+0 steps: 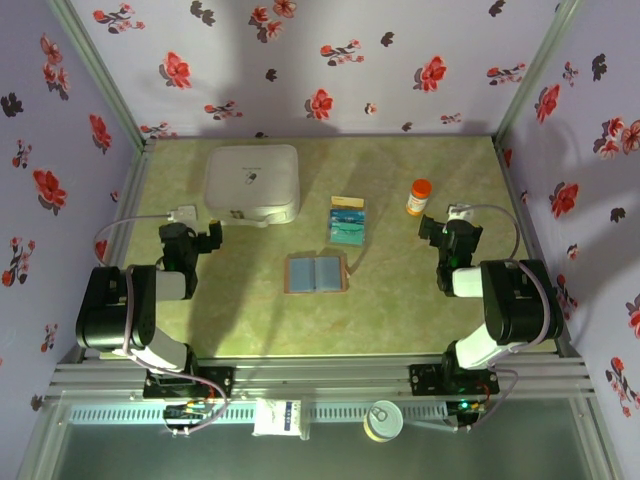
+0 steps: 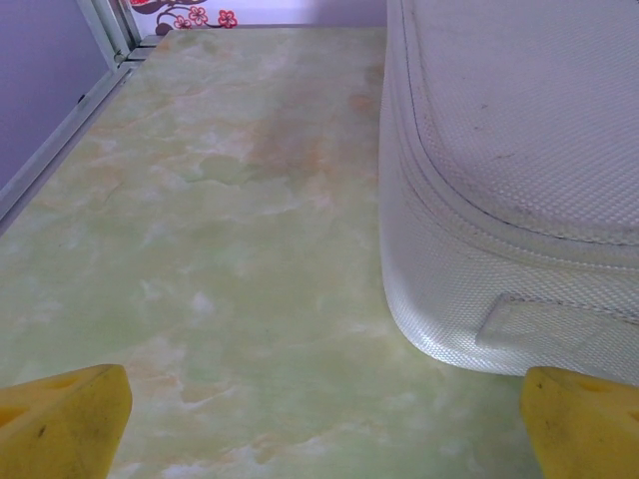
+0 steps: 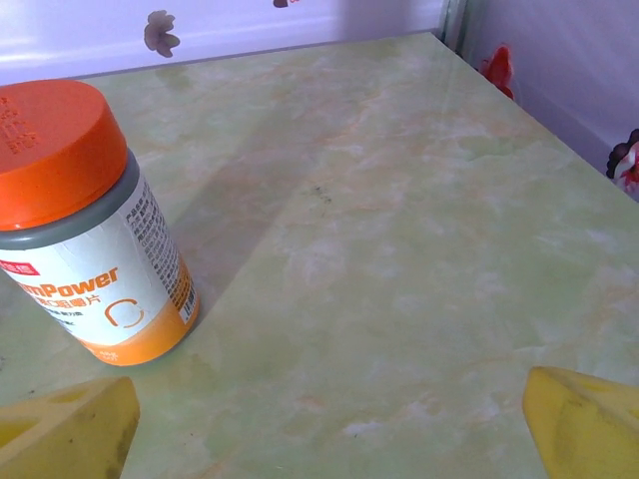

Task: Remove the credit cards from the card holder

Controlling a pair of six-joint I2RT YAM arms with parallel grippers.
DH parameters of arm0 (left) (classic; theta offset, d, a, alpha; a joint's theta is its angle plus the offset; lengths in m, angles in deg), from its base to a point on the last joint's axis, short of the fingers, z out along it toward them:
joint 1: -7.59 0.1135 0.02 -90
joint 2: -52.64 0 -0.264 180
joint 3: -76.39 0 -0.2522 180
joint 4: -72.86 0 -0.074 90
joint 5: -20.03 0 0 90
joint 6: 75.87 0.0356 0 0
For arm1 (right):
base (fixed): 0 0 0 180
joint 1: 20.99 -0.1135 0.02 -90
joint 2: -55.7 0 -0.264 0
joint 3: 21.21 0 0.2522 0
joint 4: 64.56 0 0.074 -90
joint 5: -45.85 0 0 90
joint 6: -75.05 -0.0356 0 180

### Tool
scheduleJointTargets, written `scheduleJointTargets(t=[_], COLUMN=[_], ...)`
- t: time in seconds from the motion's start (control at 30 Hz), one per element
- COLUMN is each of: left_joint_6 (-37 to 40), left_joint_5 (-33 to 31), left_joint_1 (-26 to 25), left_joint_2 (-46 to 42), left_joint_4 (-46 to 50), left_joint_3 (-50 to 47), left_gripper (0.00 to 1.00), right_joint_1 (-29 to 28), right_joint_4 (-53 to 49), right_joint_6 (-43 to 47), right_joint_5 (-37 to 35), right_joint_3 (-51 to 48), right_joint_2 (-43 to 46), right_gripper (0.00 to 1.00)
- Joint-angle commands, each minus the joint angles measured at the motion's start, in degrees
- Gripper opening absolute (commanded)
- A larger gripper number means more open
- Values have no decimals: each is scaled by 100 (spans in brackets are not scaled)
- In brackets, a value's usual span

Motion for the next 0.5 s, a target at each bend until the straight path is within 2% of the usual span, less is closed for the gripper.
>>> scheduleJointTargets(t=[0.0,0.47], left_joint_6=[95,93], left_joint_5=[-16,-17], left_joint_1=[34,40], left_joint_2=[48,43], left_joint_4=[-221,-217], left_joint_3=[61,61], left_gripper=[100,100], right_joint_1=[22,22], right_joint_4=[179,225], right_joint_6=[-102,49], right_joint_5=[-189,207], right_joint_3=[-54,-86], right_joint_2=[-13,7], right_gripper=[99,99])
